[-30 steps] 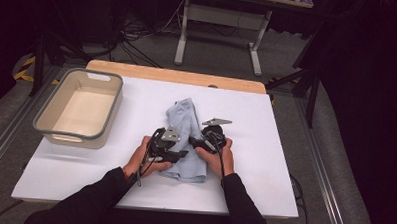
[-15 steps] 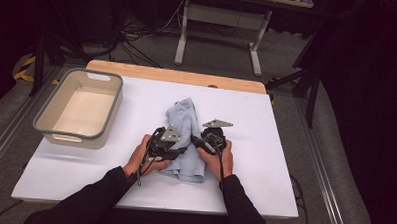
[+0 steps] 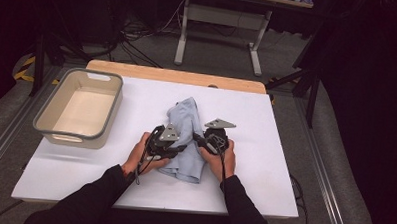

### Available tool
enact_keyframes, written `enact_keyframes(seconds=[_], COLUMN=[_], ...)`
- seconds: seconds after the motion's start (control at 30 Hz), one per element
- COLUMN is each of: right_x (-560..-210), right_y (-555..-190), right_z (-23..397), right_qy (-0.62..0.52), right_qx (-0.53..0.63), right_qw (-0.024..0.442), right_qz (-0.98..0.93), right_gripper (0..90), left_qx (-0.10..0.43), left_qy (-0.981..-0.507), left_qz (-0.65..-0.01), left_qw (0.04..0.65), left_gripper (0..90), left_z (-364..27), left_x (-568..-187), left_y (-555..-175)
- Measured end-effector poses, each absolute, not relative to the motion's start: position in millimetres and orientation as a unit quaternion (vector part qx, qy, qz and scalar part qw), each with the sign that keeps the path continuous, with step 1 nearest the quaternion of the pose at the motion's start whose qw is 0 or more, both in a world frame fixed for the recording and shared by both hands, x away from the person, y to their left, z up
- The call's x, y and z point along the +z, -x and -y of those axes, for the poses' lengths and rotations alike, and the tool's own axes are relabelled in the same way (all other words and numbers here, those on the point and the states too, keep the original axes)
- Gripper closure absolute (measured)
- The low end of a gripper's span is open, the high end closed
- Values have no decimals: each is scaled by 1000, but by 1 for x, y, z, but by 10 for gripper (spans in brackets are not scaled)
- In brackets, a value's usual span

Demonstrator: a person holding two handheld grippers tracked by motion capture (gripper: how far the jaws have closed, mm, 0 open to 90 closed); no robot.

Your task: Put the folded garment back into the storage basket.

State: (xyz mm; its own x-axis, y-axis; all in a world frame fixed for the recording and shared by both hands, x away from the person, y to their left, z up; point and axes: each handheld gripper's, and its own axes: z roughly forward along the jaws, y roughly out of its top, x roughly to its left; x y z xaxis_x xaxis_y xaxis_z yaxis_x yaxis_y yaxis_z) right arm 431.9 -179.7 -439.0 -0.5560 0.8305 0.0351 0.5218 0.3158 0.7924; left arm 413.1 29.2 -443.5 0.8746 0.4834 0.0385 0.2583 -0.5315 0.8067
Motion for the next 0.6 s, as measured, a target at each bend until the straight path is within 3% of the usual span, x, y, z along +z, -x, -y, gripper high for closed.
enact_keyframes(seconds=[0.6], right_x=[-429], right_y=[-427], right_z=[177], right_qy=[-413], right_qx=[405], right_qw=[227], right_qz=[-783], right_gripper=[732], left_qx=[141], left_qy=[-857], left_qz=[-215], left_qw=[447], left_gripper=[712], left_z=[-33], left_x=[-437], left_y=[-414])
